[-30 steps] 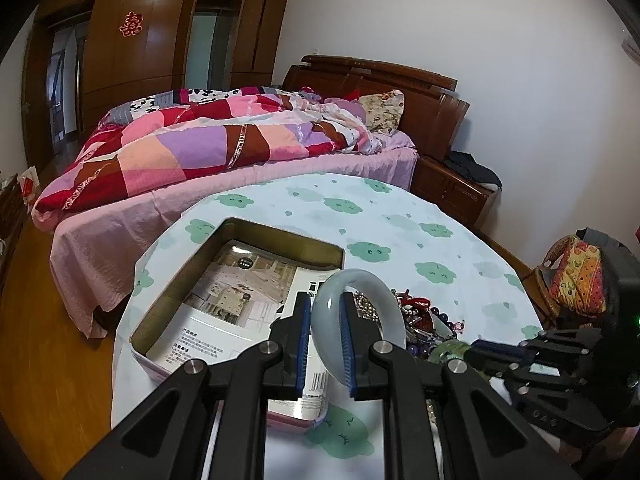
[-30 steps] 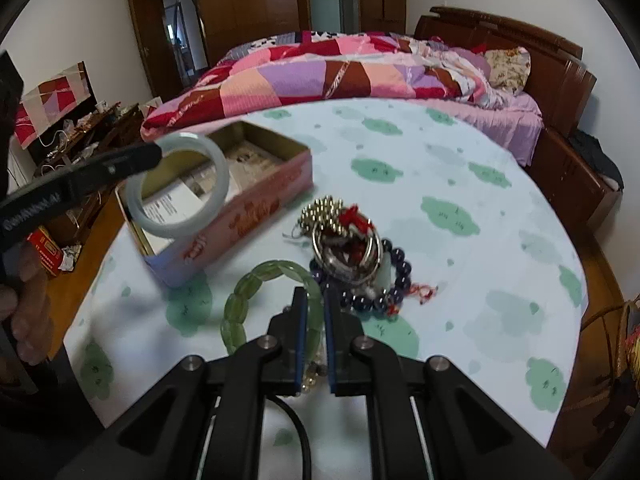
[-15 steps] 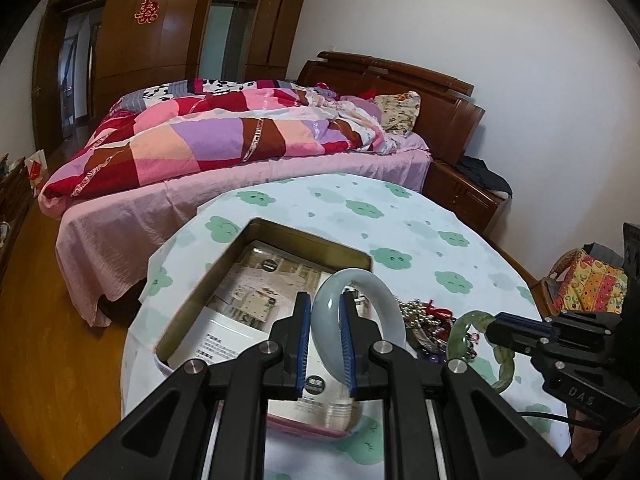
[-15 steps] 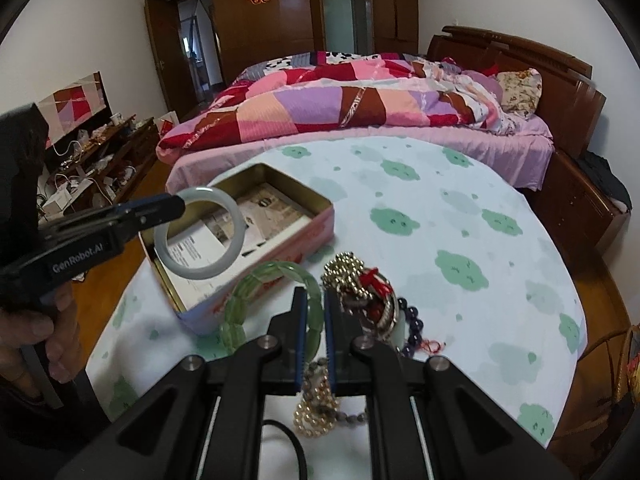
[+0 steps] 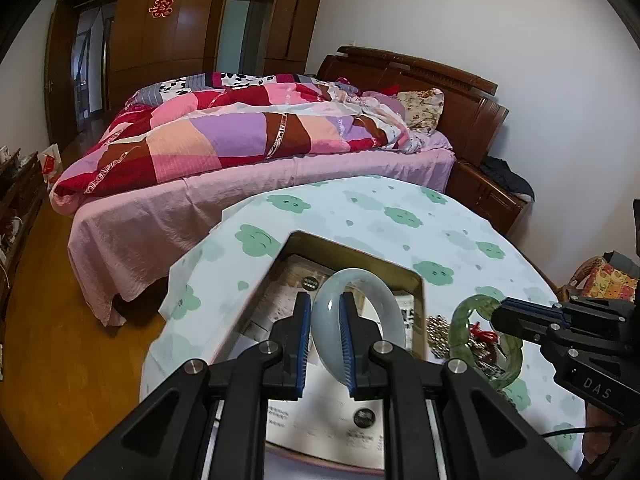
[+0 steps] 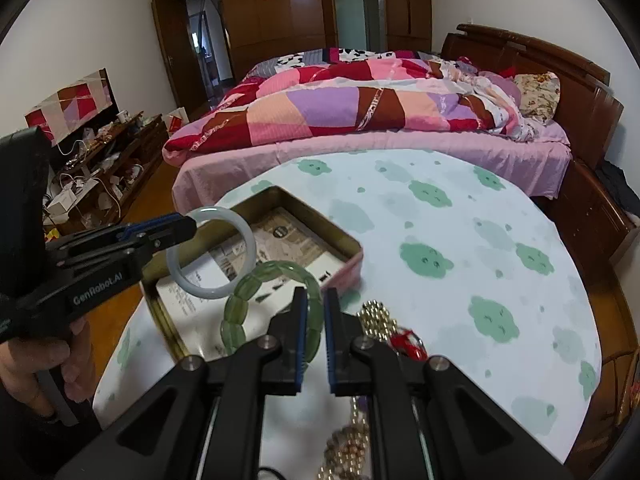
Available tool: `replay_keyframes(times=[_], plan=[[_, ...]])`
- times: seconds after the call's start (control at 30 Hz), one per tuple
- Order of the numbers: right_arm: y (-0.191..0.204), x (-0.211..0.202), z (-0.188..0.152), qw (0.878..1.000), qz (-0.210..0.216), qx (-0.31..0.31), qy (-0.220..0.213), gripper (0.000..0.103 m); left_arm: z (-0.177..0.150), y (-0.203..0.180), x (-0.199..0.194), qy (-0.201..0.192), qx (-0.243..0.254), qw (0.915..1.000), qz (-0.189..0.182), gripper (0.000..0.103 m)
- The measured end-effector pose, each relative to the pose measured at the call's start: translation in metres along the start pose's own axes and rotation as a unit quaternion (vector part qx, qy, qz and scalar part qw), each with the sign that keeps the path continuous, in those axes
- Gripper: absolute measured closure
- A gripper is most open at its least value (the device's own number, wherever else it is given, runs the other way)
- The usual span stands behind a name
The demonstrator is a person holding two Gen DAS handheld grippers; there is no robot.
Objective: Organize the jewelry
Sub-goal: 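Carry both held bangles over the open tin box, then lower both bangles into the tin and open both grippers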
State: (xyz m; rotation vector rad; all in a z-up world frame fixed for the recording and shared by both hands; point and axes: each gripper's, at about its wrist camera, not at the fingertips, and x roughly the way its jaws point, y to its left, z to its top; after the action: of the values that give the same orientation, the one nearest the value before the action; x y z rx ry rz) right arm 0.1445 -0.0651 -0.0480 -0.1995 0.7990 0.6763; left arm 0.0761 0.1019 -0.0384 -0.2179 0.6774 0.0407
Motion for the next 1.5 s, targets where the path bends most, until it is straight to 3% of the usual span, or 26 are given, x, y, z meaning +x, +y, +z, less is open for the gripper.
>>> replay_keyframes(times=[0.43,1.03,1.5], plan=[[0.01,0.045,0.025,1.0,-0.004,0.013,0.003,0.093,0.021,0.007,0.033,0.027,0.01,0.9996,0.008,0.089],[-0.002,0.073,0.02,0.998,-0.048,0.018,0.024,0.093,0.021,0.009,0.064,0.059,0.028,0.9974,0.031,0.089],[-0.004,0.078,0.016,0.998,-0.049,0.021,0.027,0.093,0.014,0.008,0.077,0.076,0.037,0.9955,0.041,0.089]])
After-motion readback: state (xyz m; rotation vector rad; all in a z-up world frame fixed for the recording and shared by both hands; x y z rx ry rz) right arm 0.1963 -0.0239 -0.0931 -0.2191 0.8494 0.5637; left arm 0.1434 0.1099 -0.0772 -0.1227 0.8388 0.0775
